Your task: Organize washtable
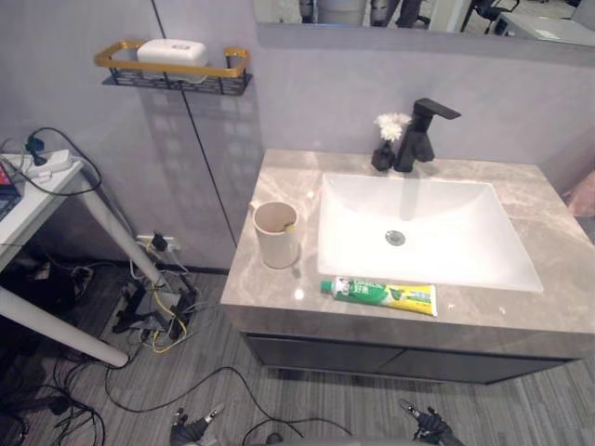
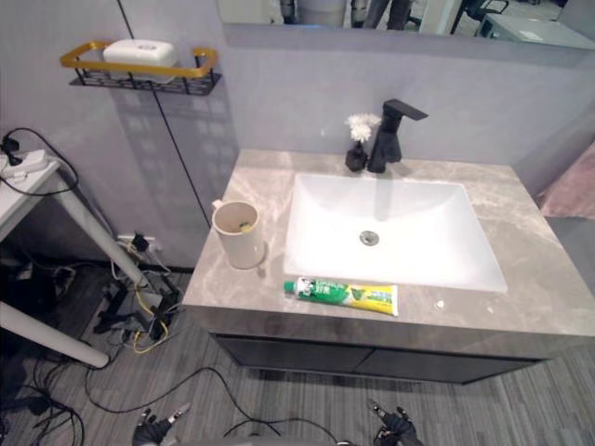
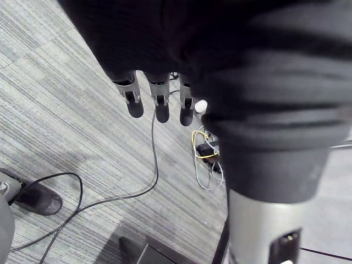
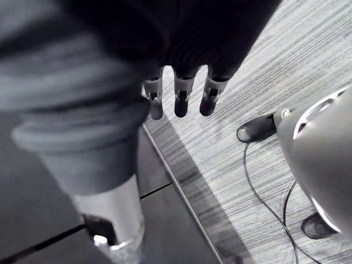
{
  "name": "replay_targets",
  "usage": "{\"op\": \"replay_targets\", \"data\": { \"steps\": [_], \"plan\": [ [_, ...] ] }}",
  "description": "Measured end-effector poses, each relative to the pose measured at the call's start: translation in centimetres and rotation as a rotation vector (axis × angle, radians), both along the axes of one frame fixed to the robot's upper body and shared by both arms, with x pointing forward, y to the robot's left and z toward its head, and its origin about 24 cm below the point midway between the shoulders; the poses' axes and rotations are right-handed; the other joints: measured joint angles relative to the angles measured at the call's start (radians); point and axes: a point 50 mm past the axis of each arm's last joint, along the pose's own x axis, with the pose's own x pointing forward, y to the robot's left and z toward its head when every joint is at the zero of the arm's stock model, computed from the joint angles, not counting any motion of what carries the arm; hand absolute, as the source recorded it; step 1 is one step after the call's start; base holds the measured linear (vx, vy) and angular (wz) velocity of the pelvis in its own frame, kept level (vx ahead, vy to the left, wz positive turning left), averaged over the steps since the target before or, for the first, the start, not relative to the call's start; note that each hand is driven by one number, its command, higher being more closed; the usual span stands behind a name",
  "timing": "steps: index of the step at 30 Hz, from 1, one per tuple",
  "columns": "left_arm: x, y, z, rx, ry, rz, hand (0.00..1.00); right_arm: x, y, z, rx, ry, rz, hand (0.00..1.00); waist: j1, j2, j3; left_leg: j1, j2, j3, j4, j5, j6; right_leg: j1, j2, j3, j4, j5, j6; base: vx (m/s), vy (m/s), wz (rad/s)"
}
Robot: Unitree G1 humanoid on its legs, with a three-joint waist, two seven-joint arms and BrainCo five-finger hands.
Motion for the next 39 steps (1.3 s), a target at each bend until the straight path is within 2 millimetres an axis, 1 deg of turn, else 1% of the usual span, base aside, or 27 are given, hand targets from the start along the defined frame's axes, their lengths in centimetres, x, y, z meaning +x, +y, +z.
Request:
{"op": "replay_targets", "data": {
  "steps": [1,2,3,4,7,10,12,13,14,15,17,18,19,20,21,22,23,24,25,26,27,28,30,32,35,37,39],
  "plan": [
    [0.2,0.0,0.1,-0.001,-0.008,0.000,0.00,0.1,0.1,0.0,-0.001,-0.004,0.007,0.00,0.000,0.000,0.005,-0.006,0.001,-0.001,0.014,-0.007,-0.001,0.000,0.001,0.003,0.001,0.000,-0.004,-0.01,-0.030,0.06],
    [0.5,0.0,0.2,-0.003,-0.024,0.005,0.00,0.9,0.3,0.2,-0.007,-0.025,0.035,0.00,0.001,0.005,0.014,-0.023,0.003,-0.001,0.042,-0.019,-0.003,-0.004,0.004,0.008,0.002,0.000,-0.005,0.00,0.000,0.00],
    [0.7,0.0,0.3,-0.004,-0.035,0.009,0.00,1.2,0.3,0.3,-0.008,-0.035,0.037,0.00,0.000,0.008,0.016,-0.031,0.005,-0.002,0.053,-0.025,-0.003,-0.008,0.005,0.009,0.004,-0.001,-0.006,-0.03,-0.031,0.01],
    [1.4,0.1,0.8,0.008,-0.072,0.011,0.00,1.5,0.4,0.4,-0.010,-0.047,0.041,0.00,0.001,0.012,0.021,-0.046,0.009,-0.003,0.075,-0.033,-0.007,-0.011,0.010,0.009,0.005,-0.003,-0.013,-0.04,-0.050,0.03],
    [3.1,1.0,2.5,0.069,-0.178,0.022,0.00,2.1,0.4,0.6,-0.020,-0.073,0.057,0.00,0.004,0.024,0.033,-0.048,0.024,-0.010,0.090,-0.037,-0.012,-0.008,0.023,0.007,0.016,-0.013,-0.029,-0.04,-0.058,0.05],
    [4.8,2.0,4.6,0.134,-0.293,0.043,0.00,2.6,0.4,0.9,-0.026,-0.097,0.059,0.00,0.003,0.030,0.038,-0.049,0.036,-0.008,0.107,-0.044,-0.022,-0.008,0.031,0.009,0.023,-0.013,-0.029,-0.04,-0.033,-0.05],
    [5.7,2.6,6.1,0.180,-0.363,0.062,0.00,2.4,0.3,0.9,-0.032,-0.097,0.059,0.00,0.003,0.032,0.039,-0.048,0.041,-0.004,0.109,-0.044,-0.023,-0.008,0.031,0.009,0.025,-0.013,-0.029,-0.04,-0.011,-0.05],
    [8.0,4.8,12.1,0.363,-0.612,0.134,0.00,1.6,1.0,0.8,-0.031,-0.090,0.112,0.00,0.002,0.036,0.040,-0.057,0.052,0.009,0.112,-0.056,-0.024,-0.008,0.028,0.006,0.031,-0.011,-0.026,-0.07,0.009,-0.11],
    [8.2,5.2,13.2,0.413,-0.650,0.152,0.00,1.6,1.2,0.7,-0.026,-0.089,0.112,0.00,0.004,0.037,0.041,-0.059,0.057,0.028,0.117,-0.073,-0.021,-0.008,0.027,0.007,0.031,-0.010,-0.025,-0.06,0.012,-0.15],
    [8.1,5.4,13.7,0.445,-0.665,0.168,0.00,1.7,1.2,0.7,-0.024,-0.093,0.113,0.00,0.005,0.037,0.040,-0.059,0.062,0.049,0.122,-0.080,-0.023,-0.008,0.026,0.009,0.031,-0.009,-0.023,-0.02,0.017,-0.17],
    [7.7,5.7,14.1,0.471,-0.669,0.199,0.00,1.9,1.5,0.8,-0.018,-0.108,0.113,0.00,0.008,0.037,0.039,-0.065,0.079,0.108,0.157,-0.103,-0.021,-0.006,0.024,0.008,0.032,-0.005,-0.015,0.03,0.014,-0.18],
    [7.7,5.6,14.5,0.476,-0.680,0.206,0.00,2.0,1.7,0.9,-0.016,-0.112,0.113,0.00,0.009,0.035,0.037,-0.068,0.083,0.118,0.167,-0.109,-0.023,-0.005,0.024,0.008,0.032,-0.003,-0.012,0.05,0.014,-0.12],
    [8.1,5.5,16.3,0.512,-0.743,0.210,0.00,1.7,1.7,0.8,-0.012,-0.109,0.112,0.00,0.010,0.026,0.031,-0.077,0.086,0.119,0.184,-0.121,-0.025,-0.006,0.024,0.002,0.031,-0.002,-0.010,0.06,0.006,0.03],
    [8.4,5.4,18.8,0.579,-0.827,0.202,0.00,1.6,2.0,0.7,-0.004,-0.108,0.111,0.00,0.016,0.019,0.026,-0.085,0.085,0.108,0.188,-0.120,-0.030,-0.006,0.024,-0.009,0.032,0.001,-0.005,0.09,-0.002,0.18],
    [8.6,5.2,22.6,0.705,-0.954,0.178,0.00,1.3,2.2,0.6,0.003,-0.103,0.106,0.00,0.018,0.009,0.019,-0.089,0.084,0.100,0.188,-0.117,-0.027,-0.006,0.024,-0.018,0.034,0.002,-0.005,0.09,-0.006,0.22],
    [8.6,5.0,24.5,0.778,-1.014,0.163,0.00,1.2,2.2,0.6,0.005,-0.100,0.106,0.00,0.023,0.008,0.016,-0.089,0.083,0.098,0.190,-0.115,-0.029,-0.005,0.023,-0.018,0.036,0.002,-0.005,0.10,0.007,0.22],
    [8.3,4.6,27.5,0.906,-1.113,0.131,0.00,0.9,2.1,0.6,0.005,-0.096,0.106,0.00,0.029,0.009,0.010,-0.089,0.079,0.096,0.199,-0.113,-0.032,-0.001,0.020,-0.019,0.038,0.002,-0.005,0.13,0.046,0.29],
    [8.2,3.9,29.8,1.001,-1.197,0.105,0.00,0.8,2.0,0.6,0.005,-0.096,0.100,0.00,0.029,0.015,0.009,-0.088,0.075,0.096,0.210,-0.113,-0.032,0.014,0.016,-0.019,0.038,0.002,-0.006,0.12,0.057,0.36],
    [7.9,3.4,30.9,1.060,-1.241,0.090,0.00,0.7,1.9,0.5,0.007,-0.095,0.094,0.00,0.029,0.023,-0.004,-0.085,0.073,0.096,0.210,-0.113,-0.032,0.017,0.014,-0.018,0.039,0.005,-0.010,0.10,0.057,0.30],
    [7.7,3.1,31.5,1.091,-1.264,0.080,0.00,0.6,1.8,0.5,0.010,-0.095,0.085,0.00,0.028,0.028,-0.011,-0.080,0.073,0.096,0.209,-0.113,-0.032,0.017,0.013,-0.017,0.039,0.010,-0.013,0.09,0.045,0.08],
    [7.5,2.4,32.3,1.123,-1.303,0.057,0.00,0.7,1.8,0.5,0.017,-0.103,0.082,0.00,0.034,0.040,-0.021,-0.078,0.073,0.100,0.210,-0.113,-0.033,0.018,0.013,-0.013,0.038,0.019,-0.006,0.10,0.045,0.04],
    [7.4,1.9,32.8,1.154,-1.330,0.034,0.00,0.9,1.8,0.6,0.020,-0.112,0.082,0.00,0.034,0.050,-0.027,-0.078,0.074,0.100,0.209,-0.113,-0.033,0.018,0.013,-0.011,0.038,0.022,-0.009,0.08,0.039,0.02],
    [7.6,1.5,33.1,1.166,-1.356,-0.002,0.00,1.1,1.8,0.6,0.029,-0.117,0.090,0.00,0.038,0.062,-0.035,-0.077,0.080,0.104,0.205,-0.113,-0.033,0.017,0.021,-0.002,0.032,0.036,-0.010,0.03,0.023,-0.03],
    [8.5,0.3,34.0,1.175,-1.426,-0.098,0.00,0.6,1.9,0.3,0.040,-0.093,0.095,0.00,0.058,0.060,-0.039,-0.077,0.088,0.110,0.203,-0.113,-0.034,0.011,0.030,0.015,0.027,0.042,-0.008,0.00,0.004,-0.12],
    [9.1,-0.6,35.1,1.204,-1.508,-0.232,0.00,0.2,1.2,0.2,0.030,-0.070,0.130,0.00,0.056,0.057,-0.042,-0.076,0.087,0.110,0.193,-0.107,-0.042,0.009,0.032,0.022,0.016,0.042,-0.008,-0.04,-0.010,-0.08],
    [9.3,-1.0,35.5,1.219,-1.534,-0.286,0.00,0.0,0.8,0.2,0.021,-0.060,0.131,0.00,0.056,0.058,-0.042,-0.070,0.087,0.110,0.181,-0.105,-0.044,0.008,0.033,0.036,0.012,0.042,-0.008,-0.05,0.001,-0.11],
    [9.7,-1.8,36.3,1.243,-1.590,-0.427,0.00,-1.0,0.4,-0.1,0.023,-0.018,0.156,0.00,0.055,0.057,-0.043,-0.062,0.086,0.111,0.168,-0.100,-0.051,0.006,0.036,0.044,0.009,0.042,-0.008,-0.09,-0.001,-0.12]
  ]
}}
